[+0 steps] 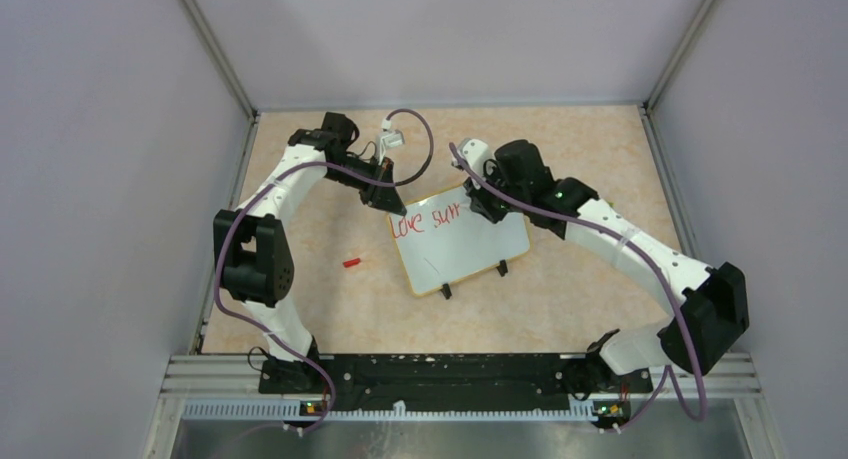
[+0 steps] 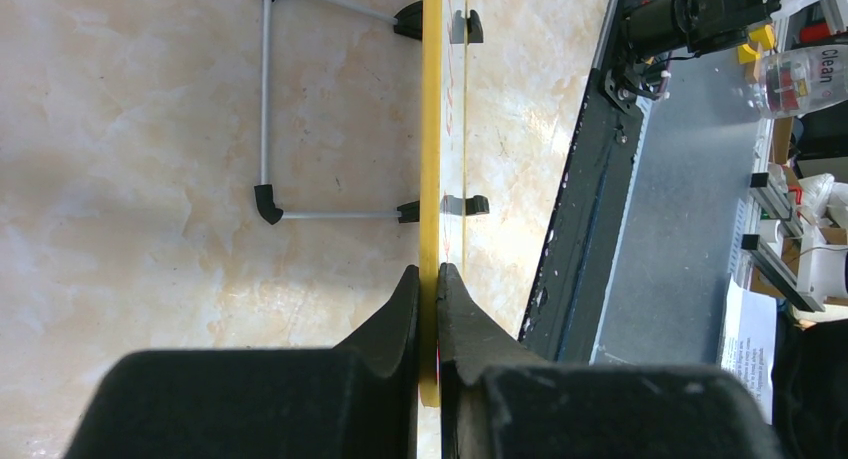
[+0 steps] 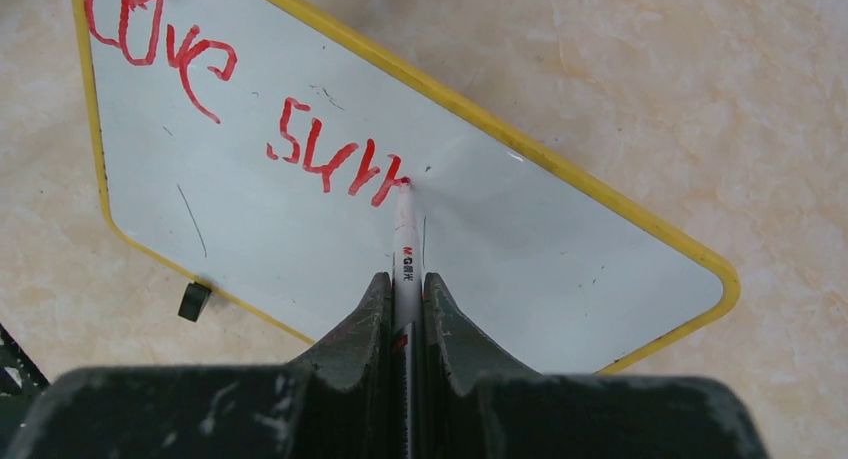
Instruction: Write a sentence on the whiteboard
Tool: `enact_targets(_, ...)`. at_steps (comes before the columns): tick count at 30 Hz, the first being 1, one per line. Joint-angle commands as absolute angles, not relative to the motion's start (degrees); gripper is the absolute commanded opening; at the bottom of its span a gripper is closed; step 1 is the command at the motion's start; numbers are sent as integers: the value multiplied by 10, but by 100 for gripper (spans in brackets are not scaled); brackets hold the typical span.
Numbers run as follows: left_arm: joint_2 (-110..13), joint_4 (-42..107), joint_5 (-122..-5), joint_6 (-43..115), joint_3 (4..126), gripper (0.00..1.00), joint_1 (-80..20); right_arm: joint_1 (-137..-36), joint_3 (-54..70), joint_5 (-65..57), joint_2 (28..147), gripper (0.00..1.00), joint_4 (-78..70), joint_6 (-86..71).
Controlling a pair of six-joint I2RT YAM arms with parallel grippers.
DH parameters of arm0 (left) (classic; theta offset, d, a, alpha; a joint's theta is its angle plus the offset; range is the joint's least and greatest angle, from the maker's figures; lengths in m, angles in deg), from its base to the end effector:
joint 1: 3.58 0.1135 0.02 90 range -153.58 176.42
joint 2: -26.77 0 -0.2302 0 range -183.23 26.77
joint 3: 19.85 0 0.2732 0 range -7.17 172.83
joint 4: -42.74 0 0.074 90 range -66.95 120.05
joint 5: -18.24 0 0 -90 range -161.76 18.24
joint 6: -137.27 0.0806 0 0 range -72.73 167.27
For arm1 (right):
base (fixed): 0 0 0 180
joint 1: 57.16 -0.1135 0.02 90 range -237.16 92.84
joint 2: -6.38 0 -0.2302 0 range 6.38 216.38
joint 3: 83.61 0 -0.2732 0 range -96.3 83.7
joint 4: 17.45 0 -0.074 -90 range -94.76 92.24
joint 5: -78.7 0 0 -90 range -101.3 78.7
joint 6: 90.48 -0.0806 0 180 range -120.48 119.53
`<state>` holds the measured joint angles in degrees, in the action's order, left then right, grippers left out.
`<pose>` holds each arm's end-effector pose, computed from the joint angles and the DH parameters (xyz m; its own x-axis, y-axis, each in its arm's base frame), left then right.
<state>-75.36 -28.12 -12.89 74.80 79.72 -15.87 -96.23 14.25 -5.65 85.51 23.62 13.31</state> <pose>0.3510 -0.1471 0.2155 -0.6692 0.3904 -0.6322 0.7421 0.3075 -0.5956 0.2829 0.2399 0.2588 -0.3010 -0.5499 -0.7791 -0.7817 0.6103 -0.1287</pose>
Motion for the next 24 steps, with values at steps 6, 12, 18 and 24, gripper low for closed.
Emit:
enact_targets(6,-743,-269,-160,755,786,0,-172,-954,115,-26,815,0,258,136)
enact_targets(12,-745,-270,-169,759,790,0,-172,-948,119,1,808,0,265,137)
enact_targets(18,-763,-284,-173,770,812,0,-173,-941,115,49,809,0,277,132)
enact_targets(24,-774,-296,-178,774,844,1,-174,-927,111,64,809,0,280,129)
